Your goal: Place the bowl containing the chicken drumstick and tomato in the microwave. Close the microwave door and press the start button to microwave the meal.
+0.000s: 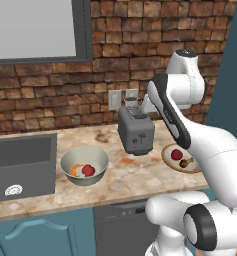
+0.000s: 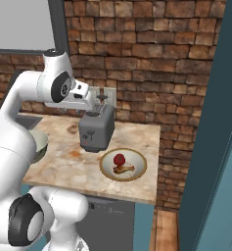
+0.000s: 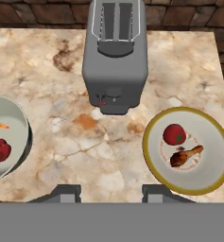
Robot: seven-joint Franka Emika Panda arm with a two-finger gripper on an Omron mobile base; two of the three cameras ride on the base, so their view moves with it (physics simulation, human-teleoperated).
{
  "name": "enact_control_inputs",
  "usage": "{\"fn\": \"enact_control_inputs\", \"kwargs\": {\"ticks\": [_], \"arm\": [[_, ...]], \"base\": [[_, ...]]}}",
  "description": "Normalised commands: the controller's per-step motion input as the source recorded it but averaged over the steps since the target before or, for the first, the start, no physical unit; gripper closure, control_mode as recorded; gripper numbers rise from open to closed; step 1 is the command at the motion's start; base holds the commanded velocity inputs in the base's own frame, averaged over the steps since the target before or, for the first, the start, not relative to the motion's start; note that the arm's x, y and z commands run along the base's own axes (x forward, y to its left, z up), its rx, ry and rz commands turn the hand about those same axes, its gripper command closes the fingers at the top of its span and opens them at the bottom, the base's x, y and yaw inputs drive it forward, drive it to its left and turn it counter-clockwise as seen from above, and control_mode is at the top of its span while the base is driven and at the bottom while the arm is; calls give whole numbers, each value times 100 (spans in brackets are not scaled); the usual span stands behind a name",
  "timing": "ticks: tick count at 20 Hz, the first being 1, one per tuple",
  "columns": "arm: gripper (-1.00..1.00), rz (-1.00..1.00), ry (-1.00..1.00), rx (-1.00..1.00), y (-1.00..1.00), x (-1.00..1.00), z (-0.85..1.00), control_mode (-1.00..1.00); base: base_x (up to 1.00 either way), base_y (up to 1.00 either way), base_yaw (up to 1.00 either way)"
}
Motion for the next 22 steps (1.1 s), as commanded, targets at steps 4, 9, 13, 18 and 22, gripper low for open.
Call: {"fn": "enact_control_inputs", "kwargs": {"ticks": [4,9,13,18,22], "arm": [[-100,0,0,0,0,-1,0,-100],[-100,0,-1,0,0,-4,0,-100],[-100,0,0,0,0,-16,-2,-100],[-100,-5,-3,0,0,-19,-22,-100],[-100,-12,-6,0,-17,-28,-40,-100]], "base": [[0,0,0],[0,0,0],[0,0,0],[0,0,0],[0,0,0]]}}
